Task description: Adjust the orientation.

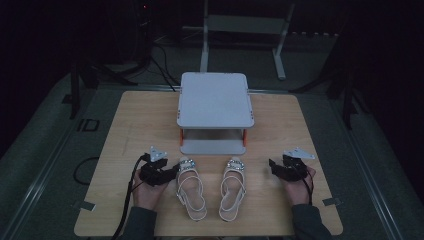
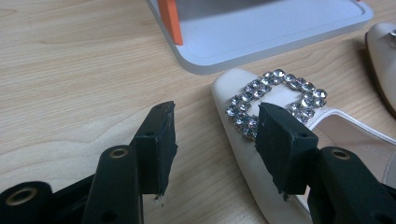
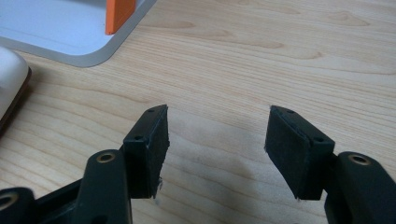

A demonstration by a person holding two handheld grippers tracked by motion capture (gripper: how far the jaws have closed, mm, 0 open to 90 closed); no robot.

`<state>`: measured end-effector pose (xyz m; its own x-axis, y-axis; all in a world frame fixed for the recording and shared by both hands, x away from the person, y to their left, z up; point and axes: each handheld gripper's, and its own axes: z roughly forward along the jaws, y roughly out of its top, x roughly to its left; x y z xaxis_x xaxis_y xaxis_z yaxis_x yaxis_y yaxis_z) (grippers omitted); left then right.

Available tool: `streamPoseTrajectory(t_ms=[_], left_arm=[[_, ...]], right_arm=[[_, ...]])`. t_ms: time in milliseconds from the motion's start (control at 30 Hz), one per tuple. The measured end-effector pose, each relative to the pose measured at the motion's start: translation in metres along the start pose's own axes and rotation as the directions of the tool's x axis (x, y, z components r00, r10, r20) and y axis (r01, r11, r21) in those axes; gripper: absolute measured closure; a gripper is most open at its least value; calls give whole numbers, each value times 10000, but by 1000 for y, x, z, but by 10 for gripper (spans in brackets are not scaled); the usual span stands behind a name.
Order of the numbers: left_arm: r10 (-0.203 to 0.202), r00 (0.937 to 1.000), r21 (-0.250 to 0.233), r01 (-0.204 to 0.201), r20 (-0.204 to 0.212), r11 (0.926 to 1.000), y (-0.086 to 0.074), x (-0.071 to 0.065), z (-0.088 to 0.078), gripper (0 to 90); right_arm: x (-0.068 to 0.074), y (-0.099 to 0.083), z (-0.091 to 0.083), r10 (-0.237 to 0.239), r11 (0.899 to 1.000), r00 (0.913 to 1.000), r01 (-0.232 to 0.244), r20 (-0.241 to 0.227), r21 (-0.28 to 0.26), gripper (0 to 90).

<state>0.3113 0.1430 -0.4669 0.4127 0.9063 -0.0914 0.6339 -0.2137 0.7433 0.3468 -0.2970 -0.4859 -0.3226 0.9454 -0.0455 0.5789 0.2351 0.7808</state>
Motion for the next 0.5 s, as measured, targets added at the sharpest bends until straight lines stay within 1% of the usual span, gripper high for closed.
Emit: streamPoseTrajectory(t_ms=[100, 167, 267, 367, 433, 500], left_arm=[[-159, 9993, -104, 163, 336, 9998, 0, -2, -5, 460], [-117, 9989, -54, 120, 454, 9999, -1, -6, -7, 448], [-6, 9983, 211, -6, 576, 9998, -4, -12, -4, 426], [33, 9977, 530, -69, 683, 9986, -7, -17, 2, 412], [65, 9977, 756, -115, 669, 9971, -9, -20, 7, 407], [111, 9985, 923, -161, 544, 9956, -10, -21, 11, 410]], right_arm=[[-1, 0, -1, 40, 10000, 10000, -39, 44, -37, 394], [-2, 0, -1, 69, 10000, 10000, -69, 55, -50, 394], [-1, 0, -1, 70, 10000, 10000, -70, 48, -25, 393], [-1, 0, -1, 41, 10000, 10000, -41, 55, -29, 393], [-2, 0, -1, 53, 10000, 10000, -53, 57, -42, 392], [-2, 0, -1, 68, 10000, 9999, -68, 75, -39, 392]])
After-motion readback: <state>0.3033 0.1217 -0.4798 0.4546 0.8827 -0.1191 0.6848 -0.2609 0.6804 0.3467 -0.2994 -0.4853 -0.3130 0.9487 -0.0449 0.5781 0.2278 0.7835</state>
